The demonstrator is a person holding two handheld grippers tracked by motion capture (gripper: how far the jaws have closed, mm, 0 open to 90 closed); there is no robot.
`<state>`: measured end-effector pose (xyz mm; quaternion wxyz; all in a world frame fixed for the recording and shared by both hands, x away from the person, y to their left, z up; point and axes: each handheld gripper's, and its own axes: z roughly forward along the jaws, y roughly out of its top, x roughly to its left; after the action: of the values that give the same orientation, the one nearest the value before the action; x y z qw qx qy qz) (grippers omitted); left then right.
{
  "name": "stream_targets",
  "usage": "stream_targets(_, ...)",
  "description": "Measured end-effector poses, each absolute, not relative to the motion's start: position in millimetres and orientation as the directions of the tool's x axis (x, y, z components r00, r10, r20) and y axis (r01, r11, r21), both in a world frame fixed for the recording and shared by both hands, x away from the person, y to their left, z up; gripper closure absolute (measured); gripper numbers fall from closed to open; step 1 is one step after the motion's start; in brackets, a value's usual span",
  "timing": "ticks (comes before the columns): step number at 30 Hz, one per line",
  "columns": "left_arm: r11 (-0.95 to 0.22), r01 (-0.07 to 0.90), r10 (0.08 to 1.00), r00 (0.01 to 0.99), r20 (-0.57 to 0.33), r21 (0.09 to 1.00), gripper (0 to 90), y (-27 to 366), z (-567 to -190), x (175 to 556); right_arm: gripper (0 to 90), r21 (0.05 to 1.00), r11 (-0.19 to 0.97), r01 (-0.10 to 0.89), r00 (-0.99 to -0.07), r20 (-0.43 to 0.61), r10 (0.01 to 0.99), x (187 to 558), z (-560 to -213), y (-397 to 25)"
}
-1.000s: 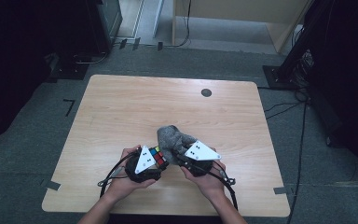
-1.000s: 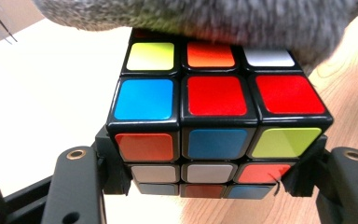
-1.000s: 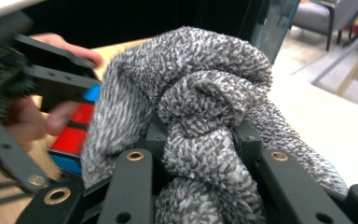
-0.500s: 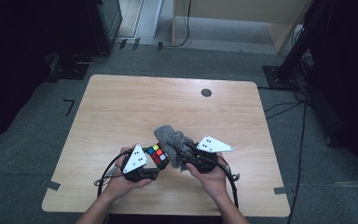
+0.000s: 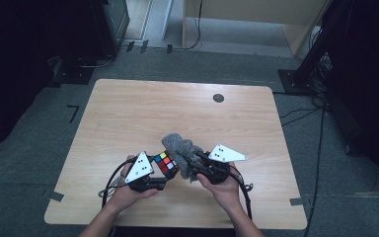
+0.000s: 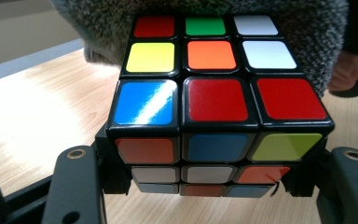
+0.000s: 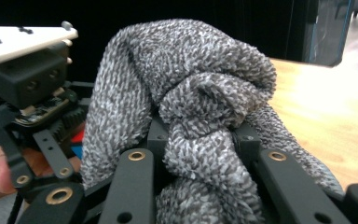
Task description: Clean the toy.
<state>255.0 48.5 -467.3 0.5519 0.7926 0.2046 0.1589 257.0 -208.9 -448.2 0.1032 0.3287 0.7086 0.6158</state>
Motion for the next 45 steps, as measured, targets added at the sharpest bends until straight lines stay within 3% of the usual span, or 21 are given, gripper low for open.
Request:
stream_targets(2, -0.283, 0.155, 0.5, 0.866, 0.008, 0.946, 34.4, 50.8, -465.8, 255.6, 69.2, 0.921, 0.067, 0.385, -0.751, 0.27, 0.603, 262.2, -455.7, -209.4)
stream_targets(4, -0.262, 0.156, 0.505, 0.863, -0.003, 0.952, 34.4, 52.5, -464.2, 256.5, 69.3, 0.909, 0.147, 0.391, -0.735, 0.211, 0.645, 263.8, -460.4, -208.7)
stream_targets(10, -0.324, 0.144, 0.496, 0.868, 0.039, 0.935, 34.4, 48.2, -469.3, 255.8, 68.8, 0.948, -0.012, 0.319, -0.745, 0.258, 0.615, 256.6, -442.6, -218.0)
stream_targets(15, -0.323, 0.139, 0.487, 0.872, 0.039, 0.936, 34.4, 47.5, -466.3, 254.2, 69.4, 0.935, 0.04, 0.352, -0.753, 0.258, 0.605, 259.3, -455.3, -208.4)
stream_targets(19, -0.239, 0.17, 0.505, 0.863, -0.028, 0.956, 34.4, 56.7, -461.3, 258.7, 69.5, 0.909, 0.154, 0.386, -0.716, 0.19, 0.672, 264.4, -464.5, -209.3)
stream_targets(23, -0.122, 0.199, 0.54, 0.835, -0.103, 0.972, 34.4, 65.2, -457.0, 260.5, 69.3, 0.908, 0.123, 0.401, -0.716, 0.227, 0.661, 266.0, -468.9, -209.9)
stream_targets(30, 0.019, 0.272, 0.508, 0.826, -0.243, 0.962, 34.4, 68.8, -455.2, 262.3, 69.7, 0.931, 0.093, 0.354, -0.763, 0.23, 0.604, 257.8, -470.2, -194.8)
stream_targets(34, 0.028, 0.292, 0.505, 0.821, -0.265, 0.956, 34.4, 69.2, -457.2, 264.3, 70.0, 0.927, 0.125, 0.353, -0.796, 0.228, 0.561, 253.3, -476.7, -181.1)
stream_targets(39, 0.032, 0.312, 0.53, 0.8, -0.281, 0.949, 34.4, 72.0, -457.3, 267.3, 69.5, 0.922, 0.267, 0.282, -0.853, 0.114, 0.509, 244.9, -484.4, -161.9)
stream_targets(43, 0.044, 0.346, 0.559, 0.769, -0.31, 0.937, 34.4, 74.9, -458.8, 271.2, 65.4, 0.911, 0.283, 0.299, -0.818, 0.093, 0.567, 250.4, -488.2, -166.7)
stream_targets(45, 0.045, 0.362, 0.571, 0.755, -0.322, 0.931, 34.4, 76.1, -459.8, 273.6, 57.7, 0.918, 0.245, 0.312, -0.773, 0.095, 0.627, 257.1, -488.0, -178.7)
